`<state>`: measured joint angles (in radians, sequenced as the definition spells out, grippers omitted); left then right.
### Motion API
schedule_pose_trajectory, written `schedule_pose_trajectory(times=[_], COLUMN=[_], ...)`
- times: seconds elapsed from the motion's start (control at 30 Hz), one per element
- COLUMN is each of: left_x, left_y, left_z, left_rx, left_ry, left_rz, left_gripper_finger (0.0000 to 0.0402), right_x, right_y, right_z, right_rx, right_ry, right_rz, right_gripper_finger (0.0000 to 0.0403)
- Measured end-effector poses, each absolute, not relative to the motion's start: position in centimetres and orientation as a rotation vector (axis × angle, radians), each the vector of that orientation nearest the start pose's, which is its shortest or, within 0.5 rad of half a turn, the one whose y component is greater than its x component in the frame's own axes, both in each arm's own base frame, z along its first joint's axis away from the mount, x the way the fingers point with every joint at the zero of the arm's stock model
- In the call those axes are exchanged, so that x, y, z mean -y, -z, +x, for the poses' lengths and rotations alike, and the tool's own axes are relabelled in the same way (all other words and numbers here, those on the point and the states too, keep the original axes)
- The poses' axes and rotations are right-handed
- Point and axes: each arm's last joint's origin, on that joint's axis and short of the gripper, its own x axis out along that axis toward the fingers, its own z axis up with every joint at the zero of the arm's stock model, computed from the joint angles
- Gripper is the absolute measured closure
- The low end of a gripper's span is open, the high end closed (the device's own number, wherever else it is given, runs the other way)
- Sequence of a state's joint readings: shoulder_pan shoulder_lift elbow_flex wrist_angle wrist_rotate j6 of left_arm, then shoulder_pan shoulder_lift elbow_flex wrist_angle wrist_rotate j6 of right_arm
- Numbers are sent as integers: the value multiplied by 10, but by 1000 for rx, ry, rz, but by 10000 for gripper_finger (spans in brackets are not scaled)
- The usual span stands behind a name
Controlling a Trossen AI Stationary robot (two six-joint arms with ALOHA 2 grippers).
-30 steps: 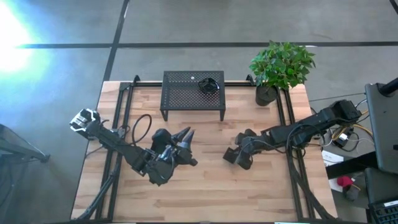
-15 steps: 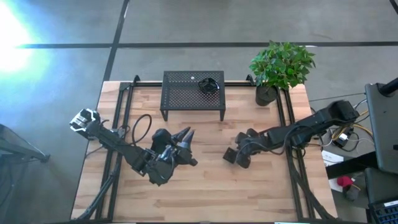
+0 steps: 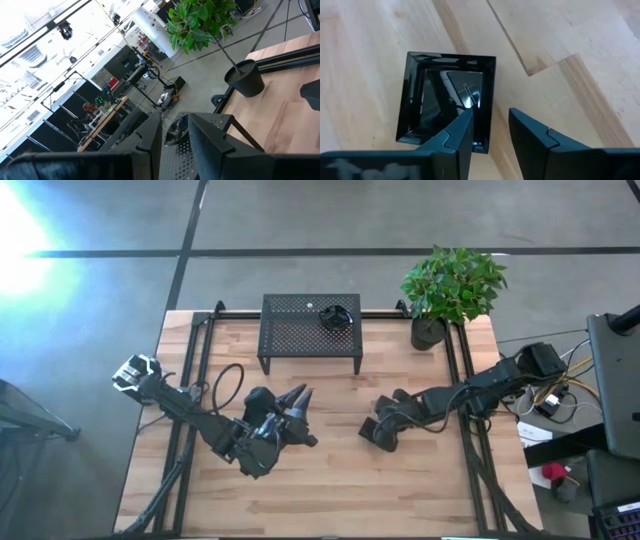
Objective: Pick & Place Mini shaped plates
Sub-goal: Put the stacked black square plates on the shelf
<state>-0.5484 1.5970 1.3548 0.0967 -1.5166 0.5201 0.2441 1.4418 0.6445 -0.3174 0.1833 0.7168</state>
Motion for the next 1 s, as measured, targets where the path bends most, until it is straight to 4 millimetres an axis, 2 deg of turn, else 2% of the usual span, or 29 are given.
schedule_pose_trajectory(times=[0.4,0.7,0.83,1.0], left_x=[157,157,157,157], left_y=[-357,-357,-357,-357], left_z=[312,312,312,312], left_rx=[-329,-327,-328,-328], left_ry=[-928,-923,-923,-923], left_rz=[608,608,608,608], left_gripper_finger=[307,307,307,307], right_x=[-53,-54,-54,-54], right_y=[-133,-136,-136,-136], right_z=[244,248,248,249], right_rx=[-1061,-1057,-1058,-1057], right_ry=[359,330,326,328], right_rz=[416,394,397,403], right_gripper_finger=[280,293,315,373])
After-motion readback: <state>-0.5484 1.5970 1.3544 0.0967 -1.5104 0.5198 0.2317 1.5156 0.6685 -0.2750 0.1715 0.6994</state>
